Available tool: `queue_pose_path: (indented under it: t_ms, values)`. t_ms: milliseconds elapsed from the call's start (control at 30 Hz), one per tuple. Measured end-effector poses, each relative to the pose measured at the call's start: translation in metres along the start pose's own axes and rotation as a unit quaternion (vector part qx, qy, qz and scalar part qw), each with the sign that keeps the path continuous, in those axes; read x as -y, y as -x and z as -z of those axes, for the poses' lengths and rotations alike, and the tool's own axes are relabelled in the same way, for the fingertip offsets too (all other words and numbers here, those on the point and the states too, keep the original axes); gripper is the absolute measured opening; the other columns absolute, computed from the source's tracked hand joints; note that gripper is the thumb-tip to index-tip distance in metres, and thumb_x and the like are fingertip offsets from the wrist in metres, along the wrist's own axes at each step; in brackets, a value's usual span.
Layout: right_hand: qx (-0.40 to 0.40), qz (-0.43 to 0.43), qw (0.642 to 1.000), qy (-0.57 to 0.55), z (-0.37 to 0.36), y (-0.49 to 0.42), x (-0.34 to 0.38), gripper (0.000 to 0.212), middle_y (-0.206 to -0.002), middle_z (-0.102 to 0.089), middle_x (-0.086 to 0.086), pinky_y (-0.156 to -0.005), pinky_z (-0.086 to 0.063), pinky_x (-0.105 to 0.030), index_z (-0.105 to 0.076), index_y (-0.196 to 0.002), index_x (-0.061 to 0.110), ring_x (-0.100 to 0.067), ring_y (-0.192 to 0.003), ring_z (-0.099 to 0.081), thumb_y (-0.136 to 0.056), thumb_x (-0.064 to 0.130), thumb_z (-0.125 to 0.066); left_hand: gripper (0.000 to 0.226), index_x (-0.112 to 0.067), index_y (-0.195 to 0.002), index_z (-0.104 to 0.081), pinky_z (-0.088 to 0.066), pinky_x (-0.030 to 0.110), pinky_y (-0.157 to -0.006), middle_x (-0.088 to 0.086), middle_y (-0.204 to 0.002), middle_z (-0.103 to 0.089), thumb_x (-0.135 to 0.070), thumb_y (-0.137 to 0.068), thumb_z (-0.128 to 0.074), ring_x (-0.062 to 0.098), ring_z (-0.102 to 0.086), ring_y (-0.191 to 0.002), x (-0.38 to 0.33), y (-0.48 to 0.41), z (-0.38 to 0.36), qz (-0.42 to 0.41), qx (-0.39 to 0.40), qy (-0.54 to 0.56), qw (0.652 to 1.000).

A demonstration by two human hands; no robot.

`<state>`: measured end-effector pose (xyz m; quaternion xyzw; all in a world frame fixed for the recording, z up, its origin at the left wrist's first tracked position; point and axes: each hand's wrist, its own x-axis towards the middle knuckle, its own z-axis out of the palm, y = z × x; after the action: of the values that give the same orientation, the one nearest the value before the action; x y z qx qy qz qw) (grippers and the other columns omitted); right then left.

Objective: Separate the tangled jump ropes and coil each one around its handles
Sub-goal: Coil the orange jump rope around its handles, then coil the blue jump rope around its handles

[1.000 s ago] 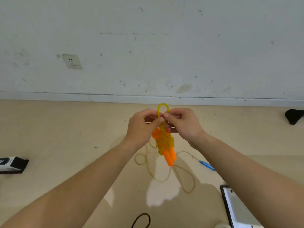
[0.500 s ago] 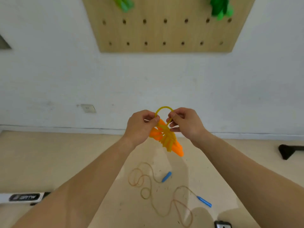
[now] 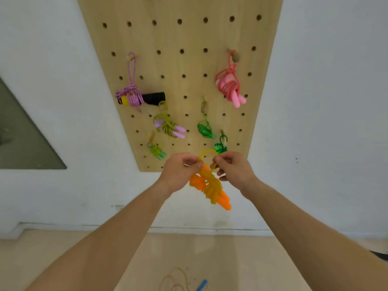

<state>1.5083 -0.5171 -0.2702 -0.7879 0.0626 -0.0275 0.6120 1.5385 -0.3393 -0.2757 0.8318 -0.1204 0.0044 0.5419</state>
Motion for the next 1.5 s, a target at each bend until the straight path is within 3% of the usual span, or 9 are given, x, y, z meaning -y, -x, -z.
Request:
queue_pose_path:
  t_ms: [133,233,367,533,700,1067,1200,1300,1500]
  values:
    - [0.007,0.030,1.000,-0.005,0.033,-0.005,0.059,0.020,-0.071,-0.070,0.009,-0.059,-0.051,-0.027,-0.068,-0.089,0.009,-0.007,-0.055,-0.055,-0.101,0.017,-0.054,0.003,-0.025,-0.084,-0.074,-0.056,0.044,-0.086,-0.005,-0.082,-0.073,-0.027,-0.085,-0.077,0.013,-0.067,-0.083,-0.063,-0.012,0.012,-0.027,-0.015,0.006,1.000]
    - [0.010,0.063,0.998,0.002,0.049,-0.009,0.097,0.021,-0.066,-0.069,0.010,-0.052,-0.048,-0.024,-0.066,-0.086,0.012,-0.007,-0.052,-0.054,-0.102,0.015,-0.052,0.012,-0.023,-0.084,-0.072,-0.056,0.046,-0.085,-0.003,-0.082,-0.073,-0.035,-0.081,-0.073,0.017,-0.068,-0.082,-0.099,-0.020,0.024,-0.045,-0.029,0.005,0.999]
    - [-0.003,0.097,0.995,0.004,0.054,-0.018,0.141,0.023,-0.080,-0.069,-0.012,-0.054,-0.050,-0.031,-0.065,-0.085,0.012,-0.014,-0.053,-0.053,-0.102,0.016,-0.050,0.014,-0.017,-0.094,-0.070,-0.056,0.050,-0.089,0.007,-0.090,-0.075,-0.031,-0.092,-0.070,0.026,-0.072,-0.087,-0.137,-0.029,0.045,-0.027,-0.040,0.031,0.998]
    - [-0.023,0.133,0.991,0.020,0.037,-0.036,0.195,0.027,-0.089,-0.068,-0.027,-0.064,-0.052,-0.043,-0.064,-0.081,0.015,-0.024,-0.060,-0.053,-0.102,0.022,-0.049,0.006,-0.021,-0.089,-0.070,-0.056,0.048,-0.089,0.001,-0.082,-0.075,-0.027,-0.092,-0.070,0.023,-0.073,-0.082,-0.170,-0.048,0.086,-0.054,-0.080,0.047,0.994]
    - [-0.050,0.172,0.984,0.000,0.010,-0.061,0.258,0.022,-0.083,-0.066,-0.004,-0.061,-0.051,-0.035,-0.064,-0.092,0.010,-0.014,-0.058,-0.051,-0.104,0.018,-0.047,0.010,-0.016,-0.097,-0.072,-0.058,0.044,-0.088,0.000,-0.084,-0.076,-0.025,-0.092,-0.070,0.019,-0.074,-0.080,-0.195,-0.086,0.138,-0.090,-0.120,0.056,0.987]
    - [-0.113,0.216,0.970,-0.005,-0.062,-0.177,0.356,0.022,-0.081,-0.070,0.003,-0.066,-0.053,-0.037,-0.066,-0.094,0.012,-0.013,-0.064,-0.055,-0.102,0.022,-0.049,0.011,-0.022,-0.096,-0.074,-0.056,0.031,-0.081,-0.007,-0.087,-0.073,-0.031,-0.090,-0.070,0.012,-0.070,-0.085,-0.208,-0.202,0.231,-0.109,-0.275,0.086,0.951]
    - [-0.165,0.203,0.965,-0.013,-0.080,-0.213,0.361,0.020,-0.085,-0.071,0.002,-0.074,-0.053,-0.039,-0.067,-0.096,0.015,-0.015,-0.070,-0.058,-0.101,0.024,-0.050,0.013,-0.024,-0.097,-0.076,-0.058,0.034,-0.083,-0.006,-0.090,-0.074,-0.030,-0.088,-0.071,0.013,-0.070,-0.086,-0.202,-0.234,0.241,-0.080,-0.264,0.122,0.953]
    - [-0.194,0.187,0.962,-0.034,-0.088,-0.232,0.357,0.019,-0.091,-0.071,-0.002,-0.073,-0.051,-0.037,-0.066,-0.101,0.013,-0.017,-0.074,-0.058,-0.100,0.024,-0.051,0.006,-0.030,-0.089,-0.075,-0.055,0.028,-0.074,-0.007,-0.084,-0.073,-0.028,-0.087,-0.070,0.014,-0.070,-0.084,-0.203,-0.253,0.240,-0.061,-0.255,0.125,0.957]
    - [-0.156,0.178,0.971,-0.029,-0.088,-0.254,0.359,0.014,-0.084,-0.069,0.002,-0.072,-0.053,-0.036,-0.068,-0.095,0.019,-0.013,-0.067,-0.059,-0.099,0.027,-0.057,0.014,-0.034,-0.076,-0.072,-0.050,0.025,-0.071,-0.013,-0.078,-0.070,-0.025,-0.087,-0.069,0.010,-0.066,-0.079,-0.197,-0.284,0.243,-0.053,-0.254,0.106,0.960]
